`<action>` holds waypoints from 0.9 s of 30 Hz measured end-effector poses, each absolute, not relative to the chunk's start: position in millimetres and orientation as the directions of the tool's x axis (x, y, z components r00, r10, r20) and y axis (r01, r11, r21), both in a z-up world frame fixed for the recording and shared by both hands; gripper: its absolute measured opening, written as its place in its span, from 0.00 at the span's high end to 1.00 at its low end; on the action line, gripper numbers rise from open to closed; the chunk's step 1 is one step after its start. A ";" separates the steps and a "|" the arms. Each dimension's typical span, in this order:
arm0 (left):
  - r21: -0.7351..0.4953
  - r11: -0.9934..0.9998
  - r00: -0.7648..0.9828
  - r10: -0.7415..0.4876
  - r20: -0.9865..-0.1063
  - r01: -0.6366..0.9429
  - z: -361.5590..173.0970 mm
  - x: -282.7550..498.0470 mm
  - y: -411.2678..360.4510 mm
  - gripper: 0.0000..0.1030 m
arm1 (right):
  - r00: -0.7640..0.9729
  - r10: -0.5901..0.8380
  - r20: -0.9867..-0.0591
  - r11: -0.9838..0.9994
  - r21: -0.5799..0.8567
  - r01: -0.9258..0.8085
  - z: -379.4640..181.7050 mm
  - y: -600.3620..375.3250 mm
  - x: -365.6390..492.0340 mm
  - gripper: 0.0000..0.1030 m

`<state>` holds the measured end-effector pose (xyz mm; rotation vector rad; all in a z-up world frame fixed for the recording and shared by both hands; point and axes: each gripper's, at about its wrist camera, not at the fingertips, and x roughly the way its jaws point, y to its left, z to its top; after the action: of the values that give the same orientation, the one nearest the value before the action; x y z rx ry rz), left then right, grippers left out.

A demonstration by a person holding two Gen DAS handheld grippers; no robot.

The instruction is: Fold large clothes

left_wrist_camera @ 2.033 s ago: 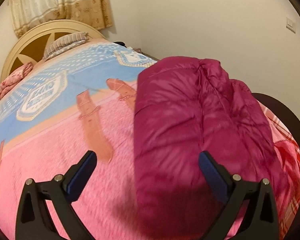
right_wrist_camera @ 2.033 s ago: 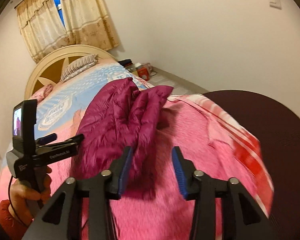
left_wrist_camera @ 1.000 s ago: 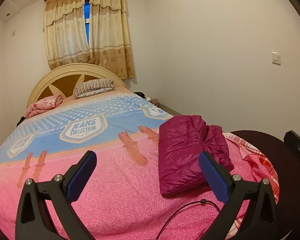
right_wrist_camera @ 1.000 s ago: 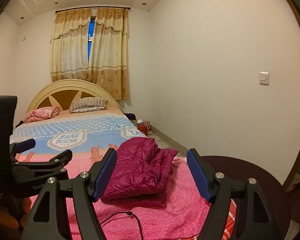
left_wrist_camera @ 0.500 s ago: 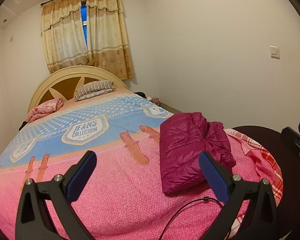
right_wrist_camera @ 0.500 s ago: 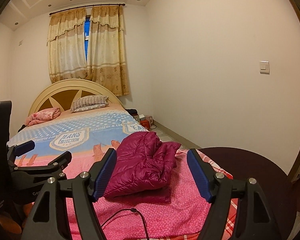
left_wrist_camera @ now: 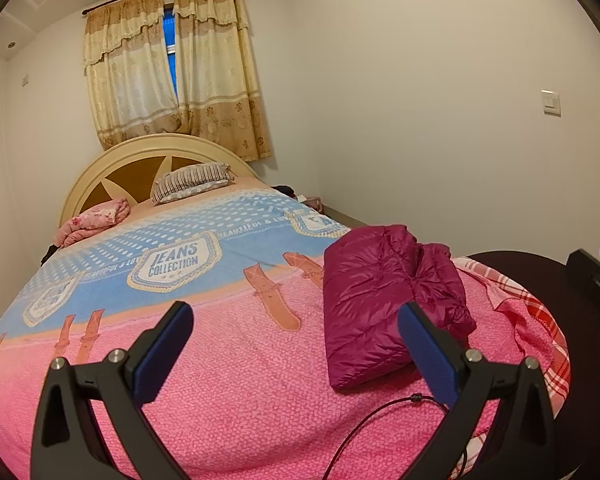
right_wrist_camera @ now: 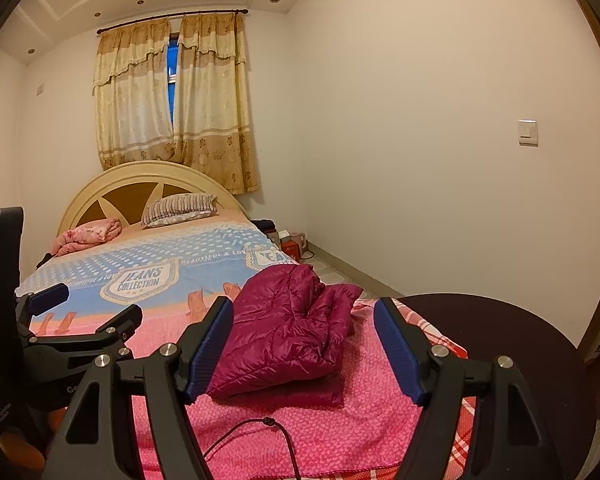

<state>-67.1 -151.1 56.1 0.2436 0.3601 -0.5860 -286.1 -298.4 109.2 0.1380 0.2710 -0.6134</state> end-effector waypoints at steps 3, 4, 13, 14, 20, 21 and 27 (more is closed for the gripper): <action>0.130 0.810 0.779 -0.486 -0.396 0.571 56.0 -66.3 -152.1 0.00 | 0.780 -0.557 -0.286 0.805 0.047 0.592 109.7 -298.3 -287.2 0.29; 0.131 0.814 0.783 -0.481 -0.396 0.566 56.0 -65.3 -151.7 0.00 | 0.779 -0.558 -0.285 0.804 0.048 0.593 109.8 -298.7 -287.2 0.29; 0.127 0.824 0.784 -0.463 -0.414 0.553 55.4 -59.0 -150.1 0.00 | 0.779 -0.558 -0.285 0.803 0.048 0.593 109.6 -297.9 -287.2 0.29; 0.127 0.824 0.784 -0.462 -0.414 0.553 55.3 -58.9 -150.0 0.00 | 0.779 -0.558 -0.285 0.804 0.047 0.593 109.6 -298.1 -287.2 0.29; 0.135 0.822 0.785 -0.459 -0.416 0.553 55.3 -59.4 -151.6 0.00 | 0.780 -0.558 -0.283 0.804 0.049 0.593 109.5 -299.3 -287.4 0.29; 0.137 0.822 0.786 -0.458 -0.416 0.552 55.3 -59.6 -151.8 0.00 | 0.780 -0.559 -0.283 0.803 0.049 0.594 109.5 -298.9 -287.6 0.29; 0.139 0.824 0.784 -0.451 -0.427 0.549 54.4 -57.8 -153.4 0.00 | 0.779 -0.559 -0.283 0.803 0.049 0.594 109.2 -299.3 -287.7 0.29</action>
<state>-57.8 -153.4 54.4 0.2632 0.3907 -0.5464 -287.7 -299.3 109.2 0.1386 0.2620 -0.6253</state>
